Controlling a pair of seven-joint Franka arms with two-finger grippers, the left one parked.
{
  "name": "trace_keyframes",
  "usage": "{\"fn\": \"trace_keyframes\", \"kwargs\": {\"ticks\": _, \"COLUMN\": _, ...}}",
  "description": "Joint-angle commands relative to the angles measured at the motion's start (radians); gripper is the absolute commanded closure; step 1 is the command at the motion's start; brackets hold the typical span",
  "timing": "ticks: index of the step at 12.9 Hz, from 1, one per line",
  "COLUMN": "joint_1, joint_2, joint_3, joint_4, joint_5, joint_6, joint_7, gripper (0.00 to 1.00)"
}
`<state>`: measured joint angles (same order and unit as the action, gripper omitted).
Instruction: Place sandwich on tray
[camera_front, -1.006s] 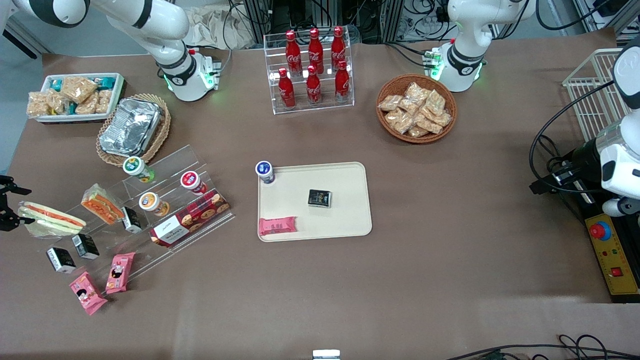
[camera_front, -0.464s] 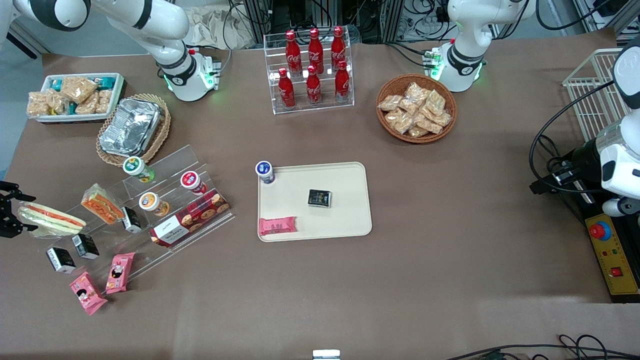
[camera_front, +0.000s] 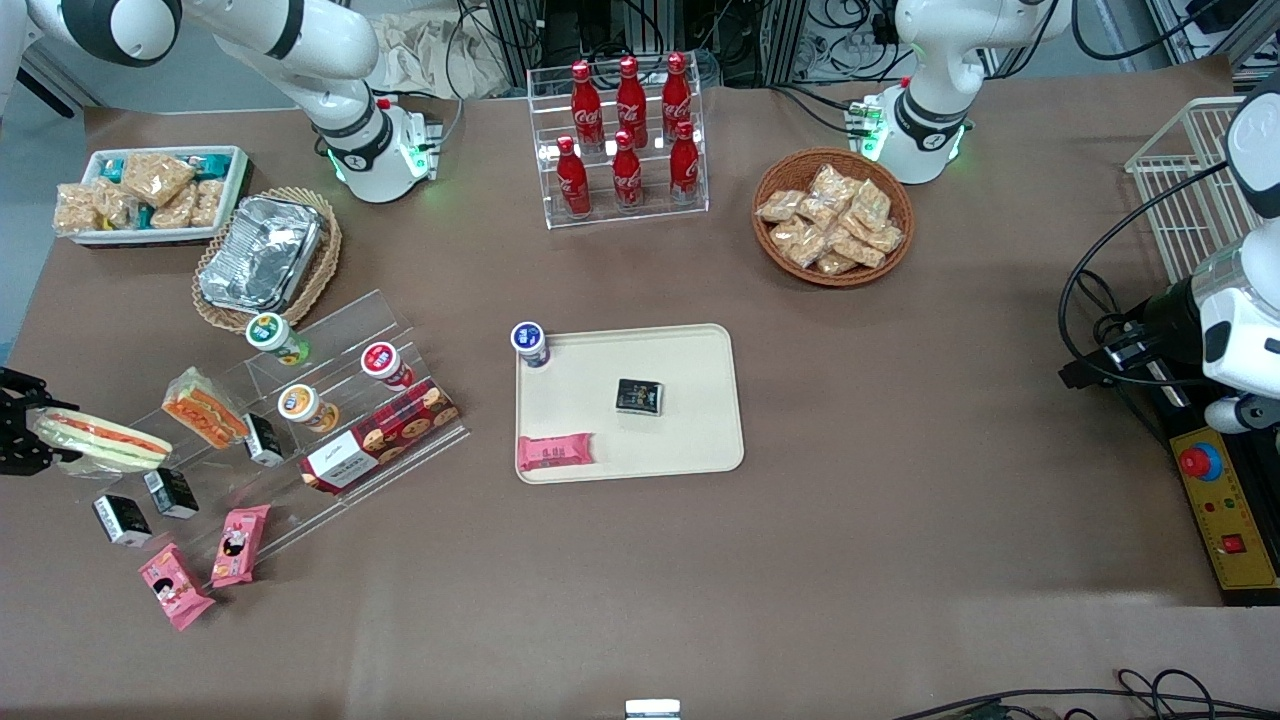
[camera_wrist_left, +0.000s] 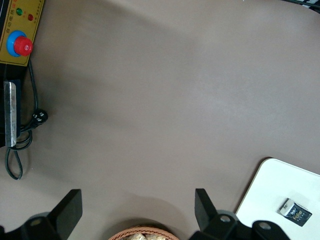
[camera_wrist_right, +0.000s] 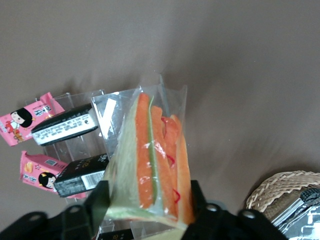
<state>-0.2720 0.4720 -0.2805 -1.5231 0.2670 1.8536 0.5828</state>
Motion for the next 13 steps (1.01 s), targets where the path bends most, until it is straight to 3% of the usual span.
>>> {"fn": "trace_keyframes", "kwargs": {"ticks": 1, "joint_1": -0.007, "joint_2": 0.0, "joint_3": 0.001, "joint_4": -0.002, "joint_5": 0.031, "joint_6": 0.009, "joint_7": -0.069, "gripper": 0.47}}
{"fn": "trace_keyframes", "kwargs": {"ticks": 4, "joint_1": -0.007, "joint_2": -0.006, "joint_3": 0.003, "joint_4": 0.001, "joint_5": 0.034, "joint_6": 0.007, "joint_7": -0.155, "gripper": 0.66}}
{"fn": "trace_keyframes", "kwargs": {"ticks": 6, "joint_1": -0.007, "joint_2": -0.009, "joint_3": 0.003, "joint_4": 0.007, "joint_5": 0.034, "joint_6": 0.004, "joint_7": -0.225, "gripper": 1.0}}
{"fn": "trace_keyframes", "kwargs": {"ticks": 13, "joint_1": 0.0, "joint_2": -0.039, "joint_3": 0.007, "joint_4": 0.104, "joint_5": 0.026, "joint_6": -0.057, "joint_7": -0.241, "gripper": 1.0}}
